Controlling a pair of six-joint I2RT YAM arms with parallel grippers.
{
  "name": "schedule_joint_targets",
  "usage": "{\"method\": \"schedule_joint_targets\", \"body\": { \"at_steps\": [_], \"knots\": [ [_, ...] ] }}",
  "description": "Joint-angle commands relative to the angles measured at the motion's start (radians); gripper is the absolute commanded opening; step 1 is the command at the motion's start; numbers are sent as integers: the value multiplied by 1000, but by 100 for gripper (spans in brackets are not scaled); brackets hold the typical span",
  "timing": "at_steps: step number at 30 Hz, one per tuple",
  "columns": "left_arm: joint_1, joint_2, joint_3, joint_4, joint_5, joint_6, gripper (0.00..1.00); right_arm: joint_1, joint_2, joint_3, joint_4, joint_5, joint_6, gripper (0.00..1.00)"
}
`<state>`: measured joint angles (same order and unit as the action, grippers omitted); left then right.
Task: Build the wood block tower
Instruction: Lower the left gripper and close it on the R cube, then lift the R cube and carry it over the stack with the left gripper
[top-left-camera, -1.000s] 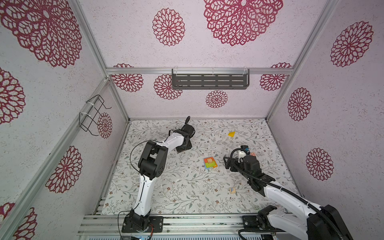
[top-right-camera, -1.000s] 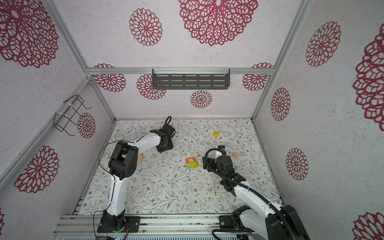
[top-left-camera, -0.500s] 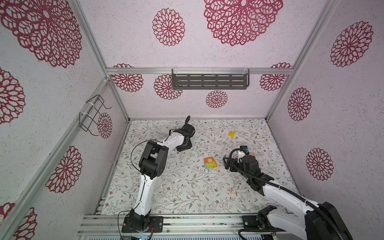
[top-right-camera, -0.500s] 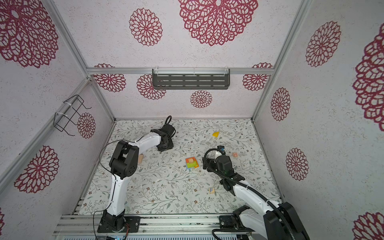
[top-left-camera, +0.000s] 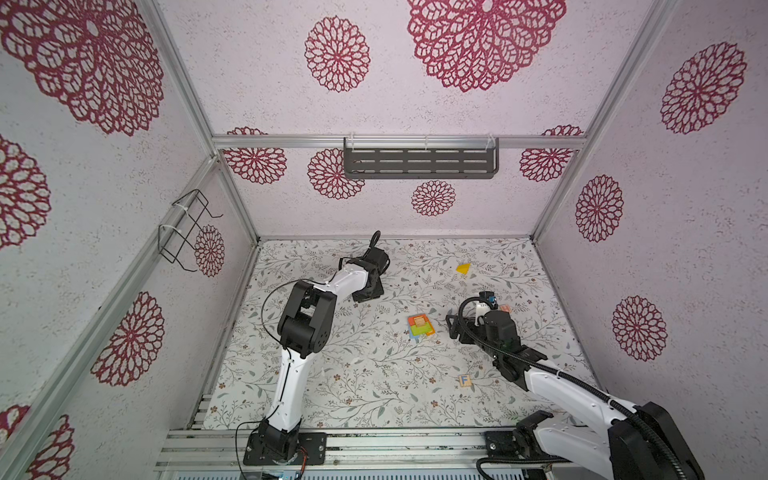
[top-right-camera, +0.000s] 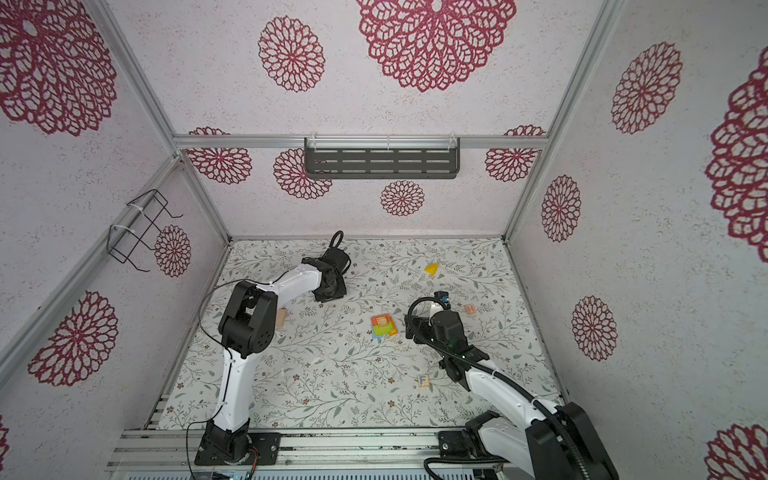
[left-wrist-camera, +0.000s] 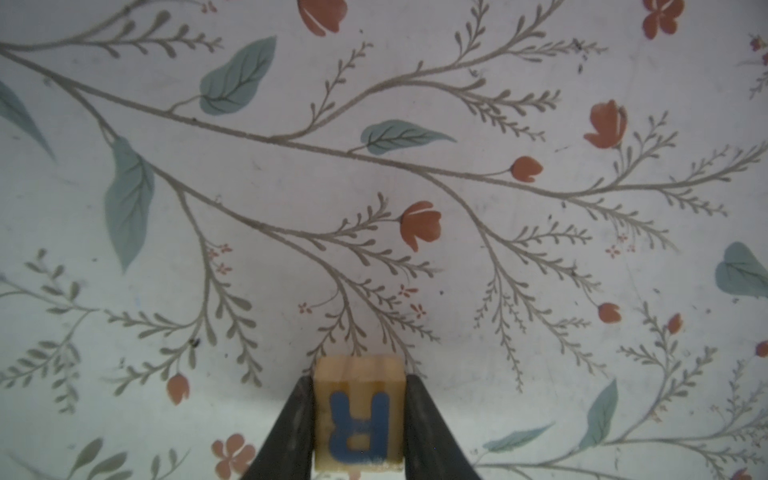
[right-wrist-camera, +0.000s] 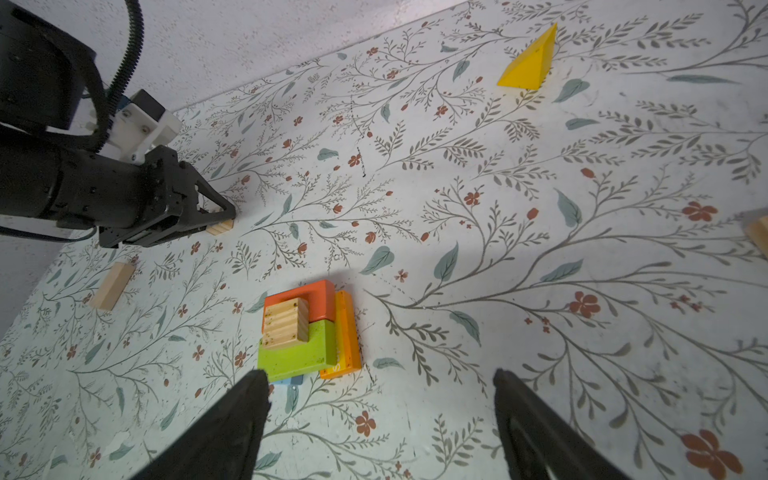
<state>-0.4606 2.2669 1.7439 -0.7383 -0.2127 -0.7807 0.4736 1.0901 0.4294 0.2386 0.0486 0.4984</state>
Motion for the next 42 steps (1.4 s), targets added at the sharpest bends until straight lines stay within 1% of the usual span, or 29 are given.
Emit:
{"method": "schedule_joint_targets", "body": {
  "at_steps": [1,6,9,12,17,20,27,31,36,39,42],
  "knots": [
    [-7,-40,10,-51,24,33,29,-4,7,23,25,9,-3,88],
    [-53,-85,8,-92,51,111,29,-5,-6,19,20,35,-11,89],
    [-99,-96,34,-143,30,179,29,-7,-9,14,22,42,-15,89],
    [-136,-108,57,-190,13,213,29,-13,-8,12,22,44,-15,89],
    [-175,-150,60,-219,39,220,29,-31,1,7,22,49,-4,90],
    [-201,-176,54,-214,69,215,29,-52,13,6,13,75,27,90],
    [-277,-216,33,-174,104,251,29,-106,30,-13,31,50,66,90],
    [-291,-209,34,-168,126,201,29,-136,41,-21,30,60,100,90],
    [-310,-194,28,-172,100,67,29,-171,46,-30,20,66,141,90],
    [-338,-184,28,-165,65,21,29,-183,44,-37,24,62,157,90],
    [-355,-171,29,-148,61,-10,29,-188,46,-40,29,54,165,90]
  ]
}}
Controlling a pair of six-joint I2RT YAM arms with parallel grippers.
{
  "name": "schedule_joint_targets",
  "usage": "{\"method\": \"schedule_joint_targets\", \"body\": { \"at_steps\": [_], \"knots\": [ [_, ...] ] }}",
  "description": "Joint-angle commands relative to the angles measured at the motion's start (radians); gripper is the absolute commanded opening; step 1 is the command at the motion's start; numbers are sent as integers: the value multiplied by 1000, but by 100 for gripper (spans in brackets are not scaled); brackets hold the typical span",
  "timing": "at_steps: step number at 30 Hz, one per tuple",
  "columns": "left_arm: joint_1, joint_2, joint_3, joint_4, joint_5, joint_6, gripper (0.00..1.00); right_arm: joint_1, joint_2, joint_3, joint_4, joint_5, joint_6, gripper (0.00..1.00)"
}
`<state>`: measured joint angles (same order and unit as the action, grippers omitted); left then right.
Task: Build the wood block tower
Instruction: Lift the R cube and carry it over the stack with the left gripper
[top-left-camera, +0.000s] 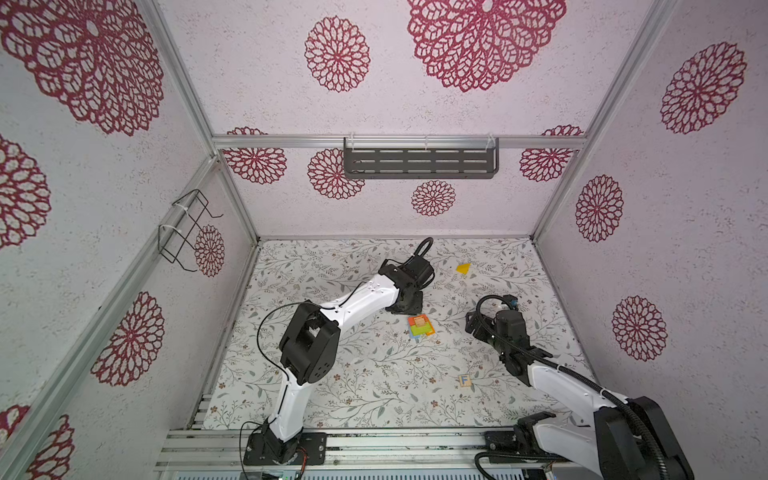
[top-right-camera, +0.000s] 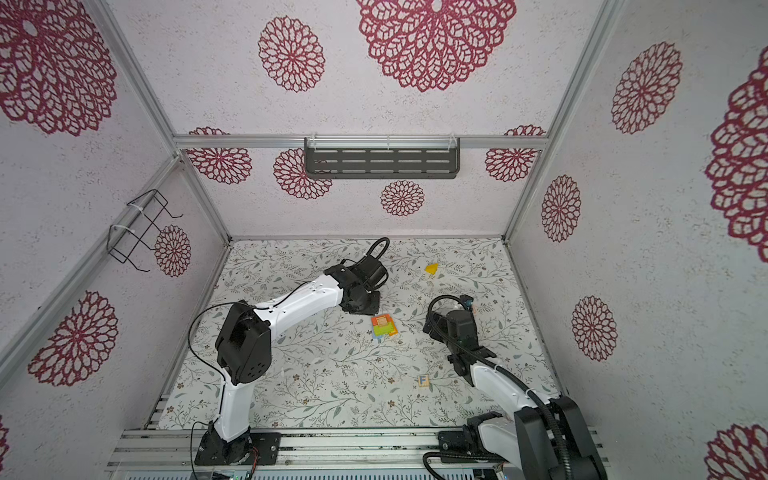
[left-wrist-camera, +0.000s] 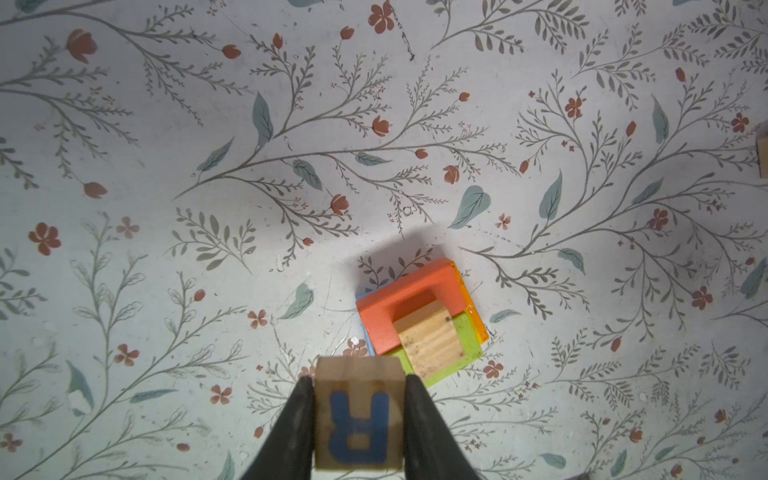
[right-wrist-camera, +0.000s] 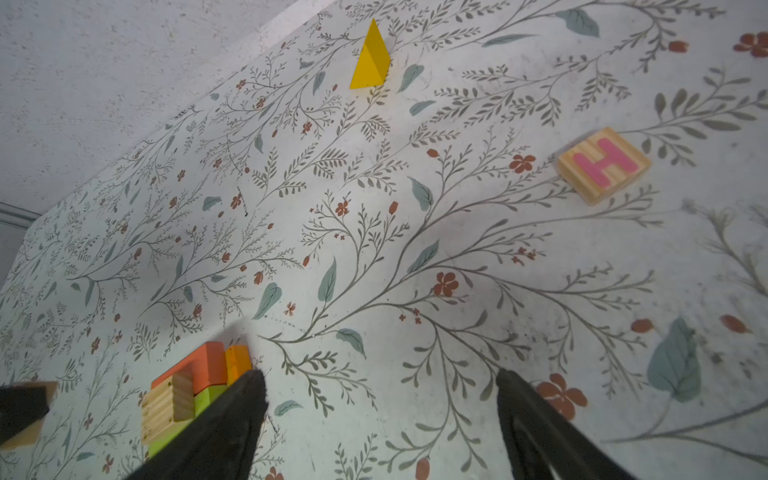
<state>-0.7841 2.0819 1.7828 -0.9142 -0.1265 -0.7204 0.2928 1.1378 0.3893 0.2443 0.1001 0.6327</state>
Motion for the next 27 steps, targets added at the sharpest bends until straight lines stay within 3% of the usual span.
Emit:
{"method": "schedule_joint_targets", "body": {
  "at_steps": [1,14,23,27],
  "knots": [
    [-38,17,-9,35,-24,-70,29,-9,-2,0,24,-2,31,90],
    [-65,-12,-32,111,33,270,30,-12,-9,-5,50,-66,-13,90],
    [-22,-28,-74,143,217,515,30,-12,23,0,83,-141,-50,91],
    [-18,-21,-79,139,226,600,30,-12,9,-11,100,-142,-53,90]
  ]
}}
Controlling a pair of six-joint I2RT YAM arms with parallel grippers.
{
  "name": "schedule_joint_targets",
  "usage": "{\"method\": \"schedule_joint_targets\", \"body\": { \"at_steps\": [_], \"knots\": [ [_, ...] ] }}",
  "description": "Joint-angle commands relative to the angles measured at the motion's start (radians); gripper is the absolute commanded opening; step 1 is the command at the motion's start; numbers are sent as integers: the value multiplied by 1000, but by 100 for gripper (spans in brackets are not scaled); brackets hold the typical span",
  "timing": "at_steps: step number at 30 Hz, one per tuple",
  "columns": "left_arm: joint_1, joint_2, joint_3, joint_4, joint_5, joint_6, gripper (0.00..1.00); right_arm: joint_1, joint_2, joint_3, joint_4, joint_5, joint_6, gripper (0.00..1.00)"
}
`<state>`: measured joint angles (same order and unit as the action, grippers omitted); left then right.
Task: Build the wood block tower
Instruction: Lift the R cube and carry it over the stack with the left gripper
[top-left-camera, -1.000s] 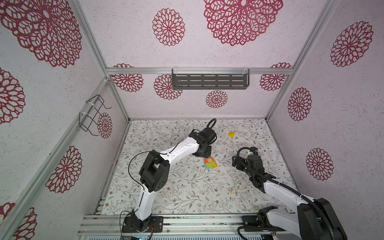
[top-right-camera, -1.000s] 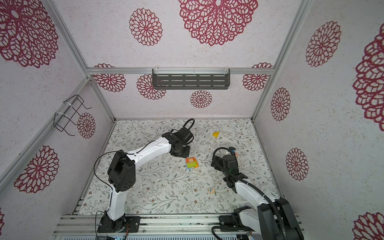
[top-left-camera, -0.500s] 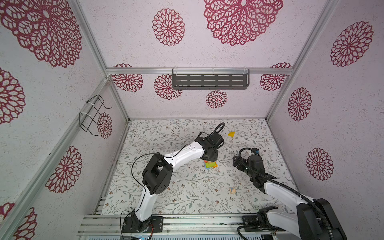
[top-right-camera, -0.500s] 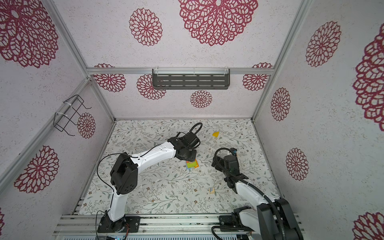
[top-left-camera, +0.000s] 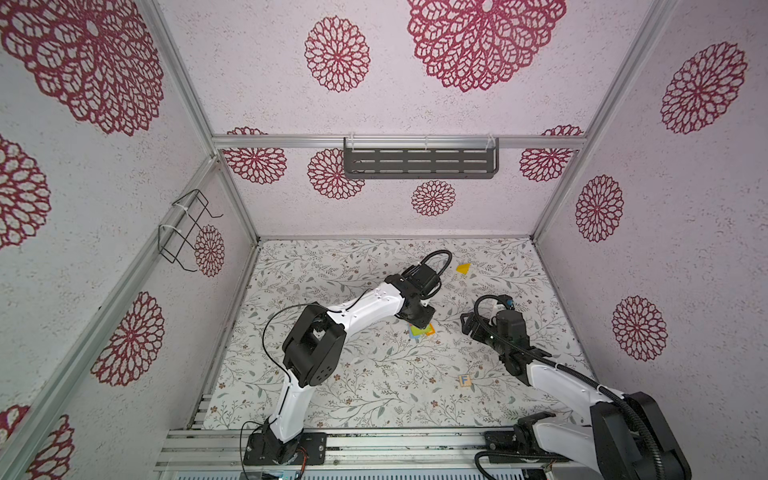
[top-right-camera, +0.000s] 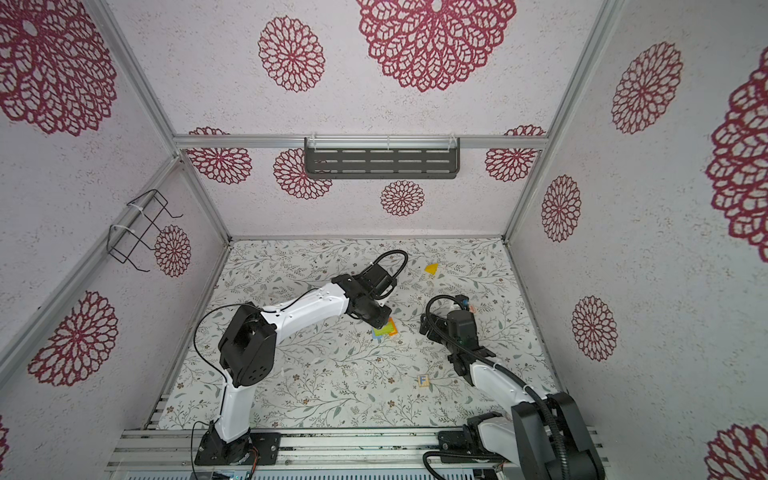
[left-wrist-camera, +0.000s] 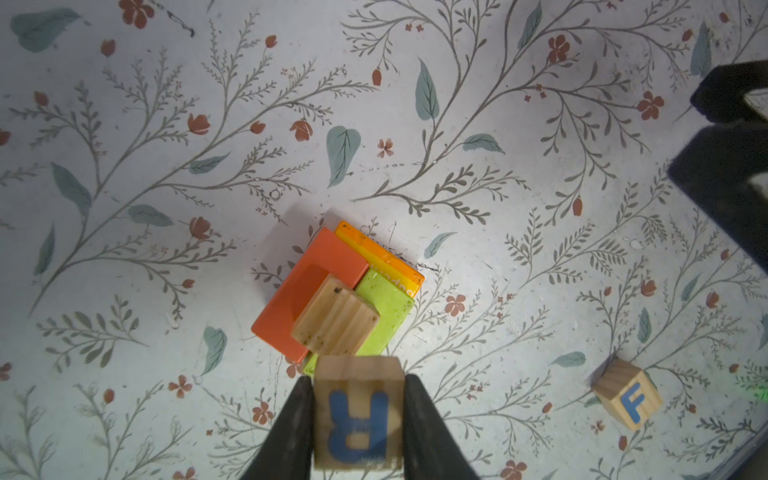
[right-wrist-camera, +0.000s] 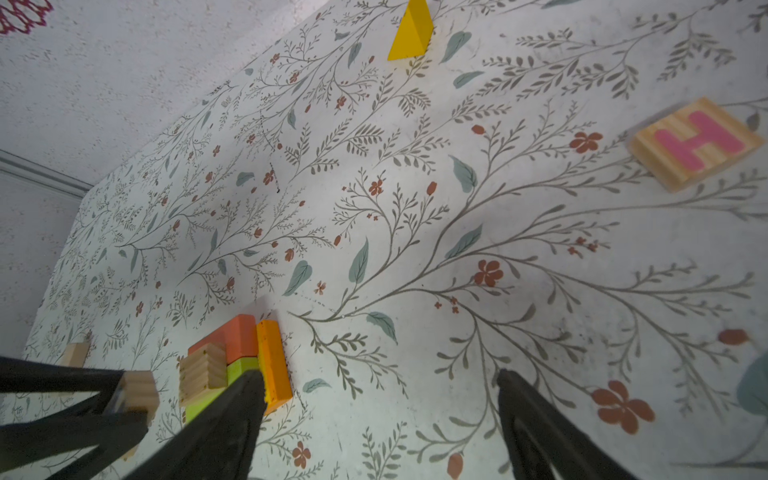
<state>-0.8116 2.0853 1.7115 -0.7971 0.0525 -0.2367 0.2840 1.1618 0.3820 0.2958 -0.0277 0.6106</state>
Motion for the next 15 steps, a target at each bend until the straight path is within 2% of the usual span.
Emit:
{"method": "schedule_joint_targets", "body": {
  "at_steps": [1,15],
  "knots": [
    [13,-25,-11,34,57,127,30,-3,-17,-8,53,-15,-32,90],
    [28,-2,12,33,106,305,32,-3,-1,-14,74,-24,-38,91]
  ]
}}
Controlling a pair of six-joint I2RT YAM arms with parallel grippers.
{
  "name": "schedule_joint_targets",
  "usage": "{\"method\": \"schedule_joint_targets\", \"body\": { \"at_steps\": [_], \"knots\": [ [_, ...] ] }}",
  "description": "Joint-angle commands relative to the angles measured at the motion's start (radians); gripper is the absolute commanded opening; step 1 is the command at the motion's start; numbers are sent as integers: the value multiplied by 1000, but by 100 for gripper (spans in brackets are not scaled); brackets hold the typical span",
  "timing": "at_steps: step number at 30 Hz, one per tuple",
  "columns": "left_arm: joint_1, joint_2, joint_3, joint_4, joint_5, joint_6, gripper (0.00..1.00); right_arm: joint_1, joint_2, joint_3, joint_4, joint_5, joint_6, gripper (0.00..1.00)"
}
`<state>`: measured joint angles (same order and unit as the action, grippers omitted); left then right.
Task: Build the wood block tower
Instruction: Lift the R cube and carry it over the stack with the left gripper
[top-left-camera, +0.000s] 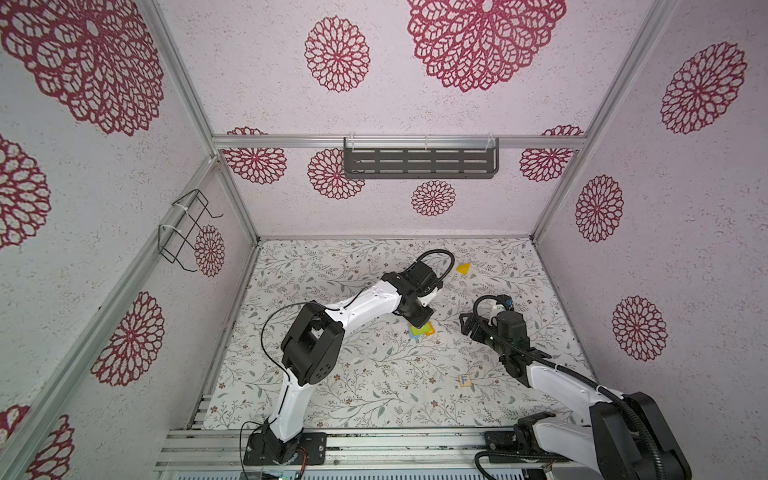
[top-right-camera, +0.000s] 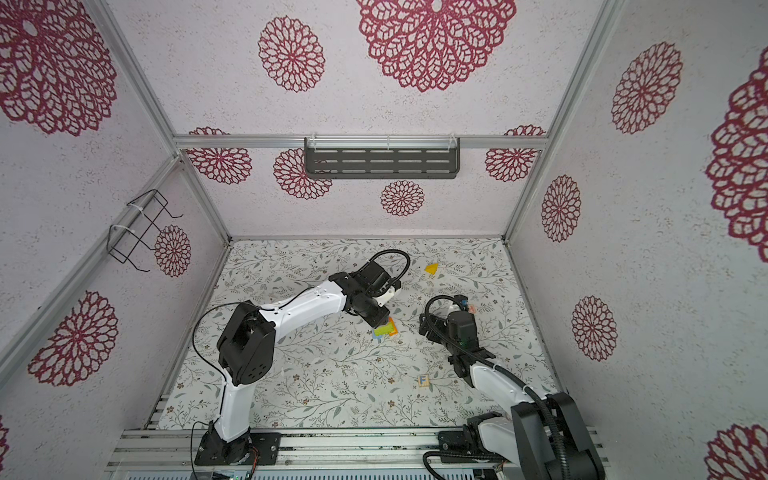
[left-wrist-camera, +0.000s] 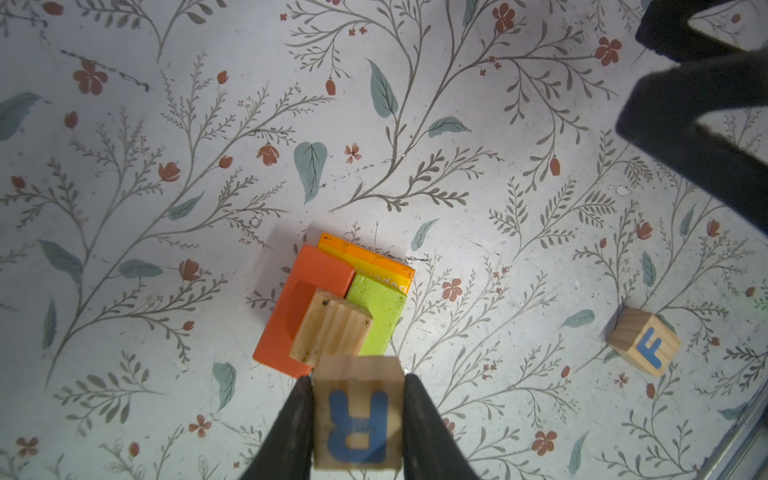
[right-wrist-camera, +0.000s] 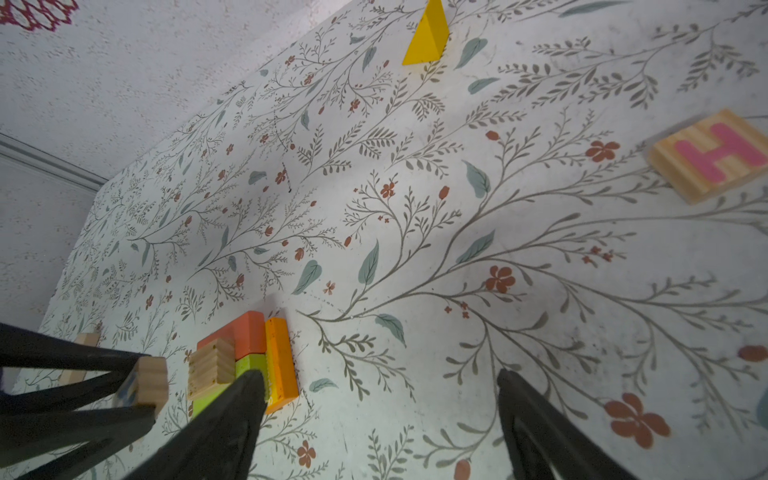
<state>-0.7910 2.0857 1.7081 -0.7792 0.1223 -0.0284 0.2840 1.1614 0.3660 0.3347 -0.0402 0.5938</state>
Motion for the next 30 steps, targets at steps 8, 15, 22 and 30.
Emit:
{"method": "schedule_joint_targets", "body": {
  "at_steps": [8,15,22,30],
  "knots": [
    [42,26,63,-17,66,172,32,-3,9,2,40,-9,-22,90],
    [56,44,66,1,97,233,32,-3,27,4,56,-15,-23,90],
    [47,82,110,-56,111,275,32,-4,65,12,66,-21,-23,91],
    [36,77,62,-29,85,296,32,-5,63,8,70,-12,-27,90]
  ]
}}
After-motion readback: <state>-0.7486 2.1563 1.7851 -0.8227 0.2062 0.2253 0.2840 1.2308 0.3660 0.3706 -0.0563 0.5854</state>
